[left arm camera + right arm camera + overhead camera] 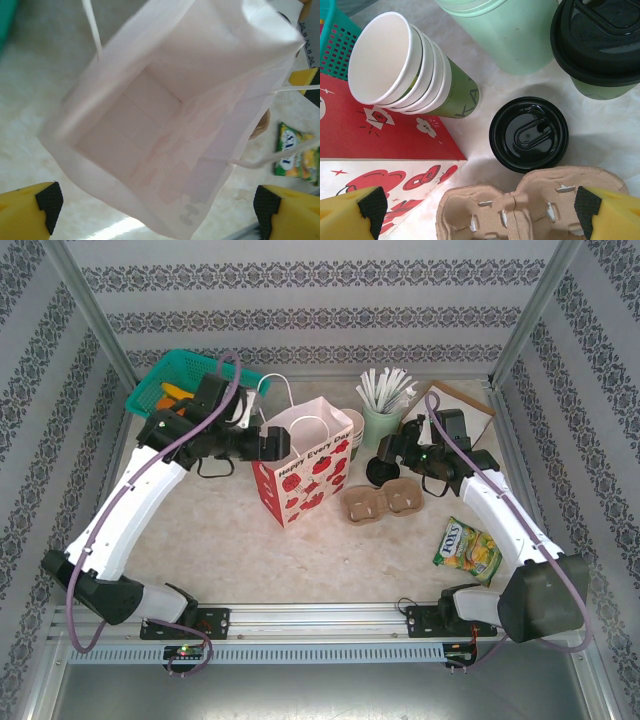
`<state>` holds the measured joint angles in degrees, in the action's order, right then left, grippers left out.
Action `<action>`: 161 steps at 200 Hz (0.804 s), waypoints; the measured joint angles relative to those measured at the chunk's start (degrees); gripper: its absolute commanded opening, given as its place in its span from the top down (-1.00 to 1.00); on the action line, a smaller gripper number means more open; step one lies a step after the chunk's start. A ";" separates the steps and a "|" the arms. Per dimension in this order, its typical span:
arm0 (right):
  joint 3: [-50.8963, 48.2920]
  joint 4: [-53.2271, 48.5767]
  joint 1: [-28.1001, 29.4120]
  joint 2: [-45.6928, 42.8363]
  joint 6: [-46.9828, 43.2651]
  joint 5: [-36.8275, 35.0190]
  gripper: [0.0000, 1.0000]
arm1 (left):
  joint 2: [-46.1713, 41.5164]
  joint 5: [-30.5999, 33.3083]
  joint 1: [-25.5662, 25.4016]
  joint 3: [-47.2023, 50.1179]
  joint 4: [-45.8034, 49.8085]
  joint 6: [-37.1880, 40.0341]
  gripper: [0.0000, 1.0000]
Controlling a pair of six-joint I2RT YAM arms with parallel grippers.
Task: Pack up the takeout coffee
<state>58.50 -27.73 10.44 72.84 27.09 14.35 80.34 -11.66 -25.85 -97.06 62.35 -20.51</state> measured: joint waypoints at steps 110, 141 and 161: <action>-2.86 3.89 2.58 -0.48 1.51 -3.10 -0.96 | 14.93 1.20 4.72 -3.98 -8.22 28.76 -0.73; -2.86 3.87 2.60 -0.48 0.87 -2.60 -0.96 | 16.20 -1.25 5.68 -4.70 -8.74 31.12 -0.08; -2.86 3.26 3.30 -0.48 -1.14 -1.22 -0.96 | 16.59 -2.45 5.84 -5.60 -8.83 32.41 0.33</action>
<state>55.64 -24.47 13.74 72.36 25.96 13.13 96.92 -14.11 -20.01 -102.65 53.52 11.90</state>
